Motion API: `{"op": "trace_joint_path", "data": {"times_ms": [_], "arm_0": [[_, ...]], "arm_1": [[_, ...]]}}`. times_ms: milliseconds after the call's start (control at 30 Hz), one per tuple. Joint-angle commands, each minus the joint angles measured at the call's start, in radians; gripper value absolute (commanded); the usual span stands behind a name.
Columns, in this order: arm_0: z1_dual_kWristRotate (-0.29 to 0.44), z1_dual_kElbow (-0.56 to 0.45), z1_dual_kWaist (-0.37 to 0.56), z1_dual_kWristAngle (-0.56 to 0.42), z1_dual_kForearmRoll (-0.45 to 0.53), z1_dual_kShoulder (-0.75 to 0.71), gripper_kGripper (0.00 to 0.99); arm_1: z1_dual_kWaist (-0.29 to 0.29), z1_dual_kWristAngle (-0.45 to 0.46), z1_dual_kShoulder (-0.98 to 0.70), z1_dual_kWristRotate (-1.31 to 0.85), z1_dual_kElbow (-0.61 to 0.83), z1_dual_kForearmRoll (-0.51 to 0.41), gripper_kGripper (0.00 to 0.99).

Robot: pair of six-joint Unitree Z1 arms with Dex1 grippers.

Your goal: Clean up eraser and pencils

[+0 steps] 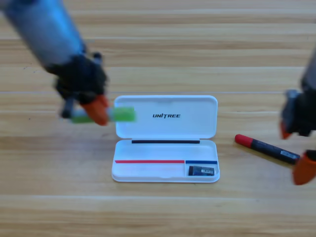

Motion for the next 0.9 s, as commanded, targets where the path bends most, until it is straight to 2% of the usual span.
{"op": "trace_joint_path", "data": {"times_ms": [33, 133, 300, 533, 767, 833, 900], "arm_0": [[-0.044, -0.077, -0.161, 0.026, -0.011, 0.185, 0.126], [-0.062, -0.109, -0.193, 0.028, -0.014, 0.228, 0.126], [-0.067, -0.128, -0.206, 0.048, -0.026, 0.268, 0.126], [-0.067, -0.126, -0.206, 0.055, -0.029, 0.286, 0.126], [-0.067, -0.117, -0.206, 0.052, -0.042, 0.296, 0.126], [-0.068, -0.115, -0.206, 0.049, -0.045, 0.303, 0.126], [-0.067, -0.114, -0.206, 0.046, -0.048, 0.311, 0.126]], "arm_1": [[-0.186, -0.013, 0.052, -0.021, 0.068, -0.090, 0.902], [-0.216, -0.009, 0.133, -0.039, 0.036, -0.129, 0.902], [-0.236, -0.001, 0.244, -0.059, -0.032, -0.174, 0.897], [-0.244, -0.001, 0.360, -0.100, -0.087, -0.175, 0.822], [-0.250, -0.009, 0.410, -0.116, -0.085, -0.175, 0.810], [-0.252, -0.009, 0.416, -0.120, -0.085, -0.175, 0.736], [-0.253, -0.010, 0.423, -0.125, -0.085, -0.175, 0.729]]}}
